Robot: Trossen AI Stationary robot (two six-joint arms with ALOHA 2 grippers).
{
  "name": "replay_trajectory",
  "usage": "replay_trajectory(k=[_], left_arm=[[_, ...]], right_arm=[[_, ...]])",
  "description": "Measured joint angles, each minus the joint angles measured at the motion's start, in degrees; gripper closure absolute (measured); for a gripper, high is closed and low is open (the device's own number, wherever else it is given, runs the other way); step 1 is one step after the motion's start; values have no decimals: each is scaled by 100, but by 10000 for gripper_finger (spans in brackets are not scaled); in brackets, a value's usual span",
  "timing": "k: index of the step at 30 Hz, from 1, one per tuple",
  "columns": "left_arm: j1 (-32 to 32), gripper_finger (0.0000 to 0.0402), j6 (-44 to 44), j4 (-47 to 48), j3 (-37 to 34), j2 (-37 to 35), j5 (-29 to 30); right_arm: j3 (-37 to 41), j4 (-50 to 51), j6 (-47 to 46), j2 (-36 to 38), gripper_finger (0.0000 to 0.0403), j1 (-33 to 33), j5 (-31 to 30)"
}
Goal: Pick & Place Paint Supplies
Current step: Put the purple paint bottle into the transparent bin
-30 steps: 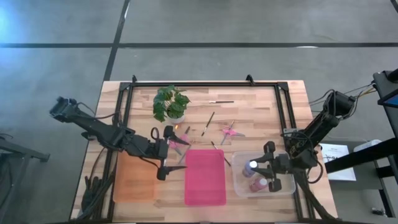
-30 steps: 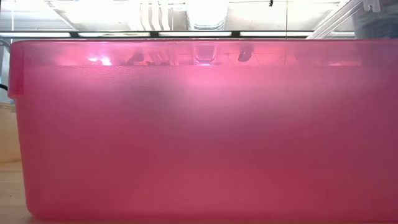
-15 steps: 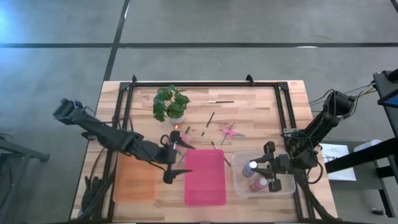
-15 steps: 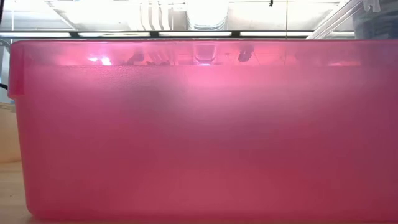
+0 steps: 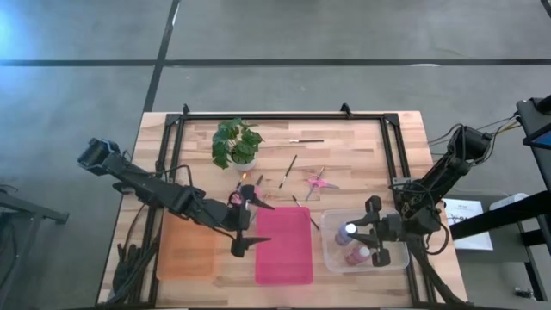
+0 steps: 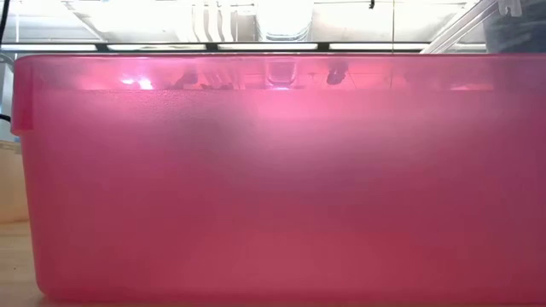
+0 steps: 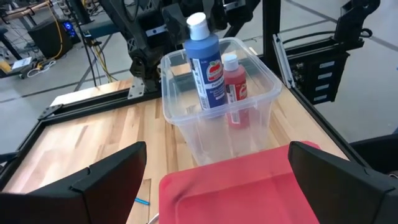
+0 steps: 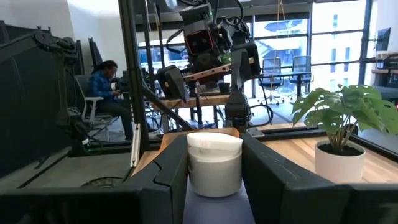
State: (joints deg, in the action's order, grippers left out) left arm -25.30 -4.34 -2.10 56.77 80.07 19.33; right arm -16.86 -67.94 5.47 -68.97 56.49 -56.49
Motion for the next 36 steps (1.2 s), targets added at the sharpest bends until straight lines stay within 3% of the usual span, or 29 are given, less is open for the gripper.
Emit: replay_trajectory(k=[9,16,25,32,36], left_arm=[[0,2,-15,-52,0,0,-3],[17,2,-288,-1225,-394,46,-481],[33,2,-330,-2073,-741,82,-550],[95,15,-481,-2739,-428,978,-718],[182,51,-648,-2919,-18,1512,-715]], right_arm=[[-230,-24,411,0,292,1,171],[-864,-35,1429,-2,292,-17,637],[-1933,7,2852,-4,292,-345,1243],[-2511,557,2751,-15,292,-1061,2043],[-2637,774,2356,-15,292,-1427,2631]])
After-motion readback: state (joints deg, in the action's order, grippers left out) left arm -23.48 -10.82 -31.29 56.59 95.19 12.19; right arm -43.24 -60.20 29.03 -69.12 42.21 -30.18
